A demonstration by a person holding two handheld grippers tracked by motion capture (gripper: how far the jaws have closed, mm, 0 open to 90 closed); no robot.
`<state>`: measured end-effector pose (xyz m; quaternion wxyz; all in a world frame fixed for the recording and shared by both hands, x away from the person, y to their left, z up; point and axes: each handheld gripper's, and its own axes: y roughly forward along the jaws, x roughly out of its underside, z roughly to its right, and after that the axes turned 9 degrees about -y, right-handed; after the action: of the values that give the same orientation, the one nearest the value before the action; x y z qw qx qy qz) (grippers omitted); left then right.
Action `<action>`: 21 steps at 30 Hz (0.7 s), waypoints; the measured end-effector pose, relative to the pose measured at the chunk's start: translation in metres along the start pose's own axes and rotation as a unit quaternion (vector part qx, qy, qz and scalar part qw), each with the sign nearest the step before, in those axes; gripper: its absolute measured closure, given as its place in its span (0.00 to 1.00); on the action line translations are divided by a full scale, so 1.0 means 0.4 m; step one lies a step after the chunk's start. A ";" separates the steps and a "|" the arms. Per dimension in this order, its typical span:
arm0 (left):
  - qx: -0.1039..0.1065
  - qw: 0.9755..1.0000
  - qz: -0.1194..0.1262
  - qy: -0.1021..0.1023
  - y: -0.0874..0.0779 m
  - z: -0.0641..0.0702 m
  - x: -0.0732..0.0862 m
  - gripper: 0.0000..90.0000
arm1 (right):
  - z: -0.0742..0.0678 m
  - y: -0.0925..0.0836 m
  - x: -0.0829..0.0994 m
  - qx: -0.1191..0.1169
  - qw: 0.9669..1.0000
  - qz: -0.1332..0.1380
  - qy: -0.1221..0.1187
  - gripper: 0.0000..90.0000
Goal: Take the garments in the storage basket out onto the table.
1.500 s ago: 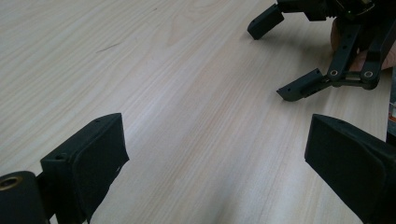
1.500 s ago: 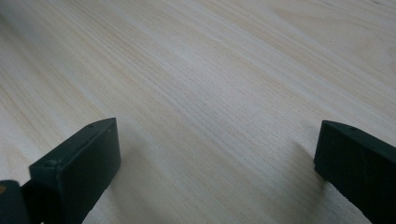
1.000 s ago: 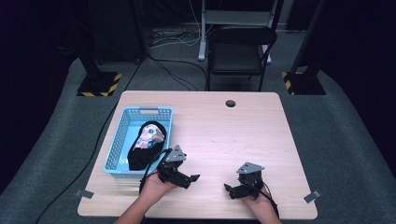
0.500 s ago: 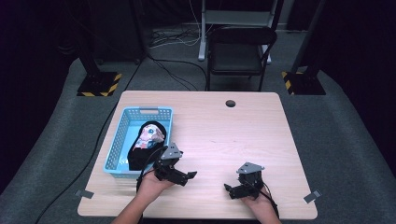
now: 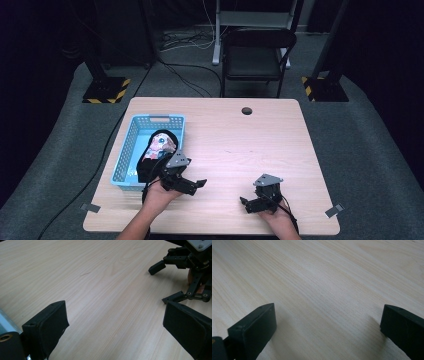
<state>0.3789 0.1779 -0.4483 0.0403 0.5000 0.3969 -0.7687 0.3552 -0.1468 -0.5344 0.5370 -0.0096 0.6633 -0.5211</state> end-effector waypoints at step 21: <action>-0.019 1.000 0.014 -0.020 -0.032 -0.036 -0.003 0.06 | 0.000 0.000 0.000 0.000 1.000 0.000 0.000 0.00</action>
<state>0.3844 0.1957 -0.4426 0.0682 0.4896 0.4032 -0.7701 0.3552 -0.1468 -0.5343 0.5368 -0.0098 0.6634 -0.5212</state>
